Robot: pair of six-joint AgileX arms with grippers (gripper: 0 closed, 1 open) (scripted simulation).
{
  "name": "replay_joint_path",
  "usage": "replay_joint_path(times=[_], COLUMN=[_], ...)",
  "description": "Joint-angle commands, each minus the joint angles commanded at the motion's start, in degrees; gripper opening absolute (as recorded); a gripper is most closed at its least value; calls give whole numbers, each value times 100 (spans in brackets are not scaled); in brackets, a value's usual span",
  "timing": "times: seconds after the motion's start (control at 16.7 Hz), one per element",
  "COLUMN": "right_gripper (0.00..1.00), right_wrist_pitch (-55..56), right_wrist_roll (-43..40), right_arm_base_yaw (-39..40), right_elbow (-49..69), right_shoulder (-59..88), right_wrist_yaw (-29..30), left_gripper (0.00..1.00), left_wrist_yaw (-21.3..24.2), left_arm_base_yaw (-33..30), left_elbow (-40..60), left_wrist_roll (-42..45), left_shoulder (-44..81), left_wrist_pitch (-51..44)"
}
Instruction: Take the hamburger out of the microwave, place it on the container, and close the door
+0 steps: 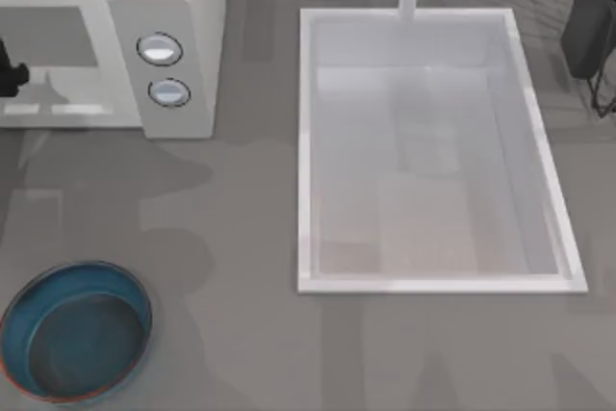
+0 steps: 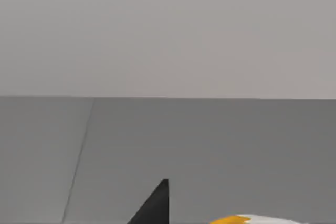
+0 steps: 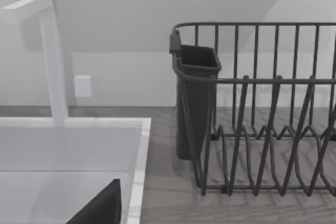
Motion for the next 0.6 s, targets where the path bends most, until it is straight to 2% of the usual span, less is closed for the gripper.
replay_joint_path(times=[0.3,0.6], right_gripper=[100,100], right_wrist_pitch=[0,0], right_wrist_roll=[0,0], right_arm_base_yaw=[0,0], right_elbow=[0,0], right_shoulder=[0,0], right_wrist_yaw=[0,0], left_gripper=[0,0], left_wrist_yaw=[-498,-1375], left_arm_base_yaw=[-471,-1319], left_elbow=[445,1188], left_wrist_roll=[-1339,-3753], left_shoulder=[-64,-84], left_wrist_pitch=[-1219,-3402])
